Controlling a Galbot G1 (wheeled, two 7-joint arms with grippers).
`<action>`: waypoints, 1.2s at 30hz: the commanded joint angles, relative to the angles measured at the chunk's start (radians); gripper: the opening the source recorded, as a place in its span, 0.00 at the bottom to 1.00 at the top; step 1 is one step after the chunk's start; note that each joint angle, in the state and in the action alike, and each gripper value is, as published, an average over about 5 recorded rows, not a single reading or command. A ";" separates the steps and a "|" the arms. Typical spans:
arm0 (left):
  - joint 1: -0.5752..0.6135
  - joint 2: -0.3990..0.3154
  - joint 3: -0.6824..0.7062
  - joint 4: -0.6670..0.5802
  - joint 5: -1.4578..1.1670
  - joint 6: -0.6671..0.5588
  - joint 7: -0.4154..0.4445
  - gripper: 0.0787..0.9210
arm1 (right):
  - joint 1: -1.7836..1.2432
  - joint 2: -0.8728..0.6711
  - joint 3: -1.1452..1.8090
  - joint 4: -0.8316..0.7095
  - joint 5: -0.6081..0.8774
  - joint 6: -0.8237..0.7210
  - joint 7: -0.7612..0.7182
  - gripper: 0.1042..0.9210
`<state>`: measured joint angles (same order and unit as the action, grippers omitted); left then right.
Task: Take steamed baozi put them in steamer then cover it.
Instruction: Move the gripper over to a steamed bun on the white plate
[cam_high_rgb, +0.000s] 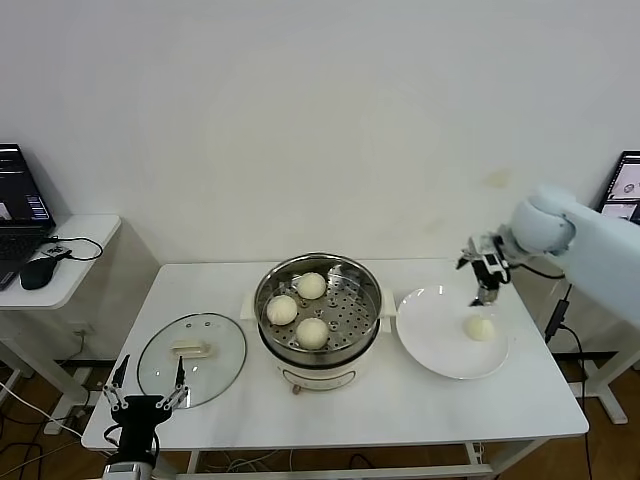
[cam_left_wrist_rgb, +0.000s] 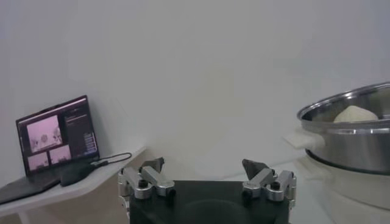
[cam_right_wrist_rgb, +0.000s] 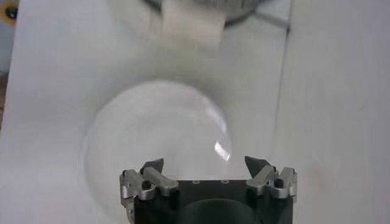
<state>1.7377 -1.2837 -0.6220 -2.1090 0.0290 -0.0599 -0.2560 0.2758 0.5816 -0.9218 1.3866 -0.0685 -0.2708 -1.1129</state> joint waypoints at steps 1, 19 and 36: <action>0.002 -0.002 0.000 -0.002 0.004 0.003 0.001 0.88 | -0.300 -0.040 0.205 -0.104 -0.172 0.016 0.002 0.88; 0.012 -0.009 -0.007 0.009 0.007 0.003 0.001 0.88 | -0.410 0.197 0.360 -0.409 -0.326 0.084 0.052 0.88; 0.006 -0.013 -0.007 0.022 0.007 -0.002 -0.001 0.88 | -0.416 0.264 0.397 -0.495 -0.357 0.085 0.099 0.87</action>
<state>1.7438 -1.2966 -0.6291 -2.0873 0.0356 -0.0610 -0.2563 -0.1224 0.8102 -0.5493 0.9426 -0.4005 -0.1861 -1.0276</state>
